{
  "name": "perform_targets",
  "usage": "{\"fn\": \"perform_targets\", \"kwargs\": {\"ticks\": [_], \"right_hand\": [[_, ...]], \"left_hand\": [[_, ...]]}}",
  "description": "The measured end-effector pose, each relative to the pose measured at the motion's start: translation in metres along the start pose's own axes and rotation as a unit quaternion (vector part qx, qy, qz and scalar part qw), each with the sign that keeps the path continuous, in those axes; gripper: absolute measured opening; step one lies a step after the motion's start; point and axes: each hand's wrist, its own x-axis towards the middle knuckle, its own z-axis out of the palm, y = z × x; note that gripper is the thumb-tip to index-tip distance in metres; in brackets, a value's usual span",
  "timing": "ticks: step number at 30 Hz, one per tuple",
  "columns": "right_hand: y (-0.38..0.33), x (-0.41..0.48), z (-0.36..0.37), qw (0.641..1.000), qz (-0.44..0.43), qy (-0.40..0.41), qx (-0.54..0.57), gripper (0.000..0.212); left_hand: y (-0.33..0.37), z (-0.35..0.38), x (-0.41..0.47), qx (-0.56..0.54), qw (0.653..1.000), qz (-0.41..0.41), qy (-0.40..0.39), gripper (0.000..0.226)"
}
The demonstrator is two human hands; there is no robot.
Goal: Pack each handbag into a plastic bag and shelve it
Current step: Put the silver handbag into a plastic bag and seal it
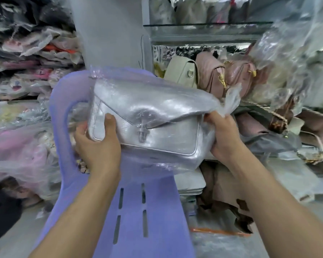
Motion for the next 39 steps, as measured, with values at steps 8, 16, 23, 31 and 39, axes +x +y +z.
{"fn": "perform_targets", "kwargs": {"ticks": [8,16,23,31,39], "right_hand": [[-0.062,-0.018,-0.030,0.994,0.043,-0.001,-0.098,0.053],[-0.099,-0.048,-0.043,0.951,-0.042,0.196,-0.234,0.064],[-0.144,-0.102,-0.050,0.903,-0.081,0.284,-0.312,0.056],[-0.191,-0.106,-0.049,0.854,-0.142,0.383,-0.323,0.089],[-0.248,-0.057,-0.050,0.853,-0.221,0.405,-0.243,0.071]], "left_hand": [[0.001,0.064,-0.022,-0.003,0.998,-0.016,-0.061,0.052],[0.040,0.098,-0.072,0.013,0.967,-0.068,-0.245,0.121],[0.074,0.123,-0.115,-0.015,0.948,-0.062,-0.310,0.102],[0.131,0.153,-0.127,-0.083,0.926,-0.032,-0.366,0.094],[0.184,0.202,-0.119,-0.090,0.911,0.004,-0.402,0.086]]}}
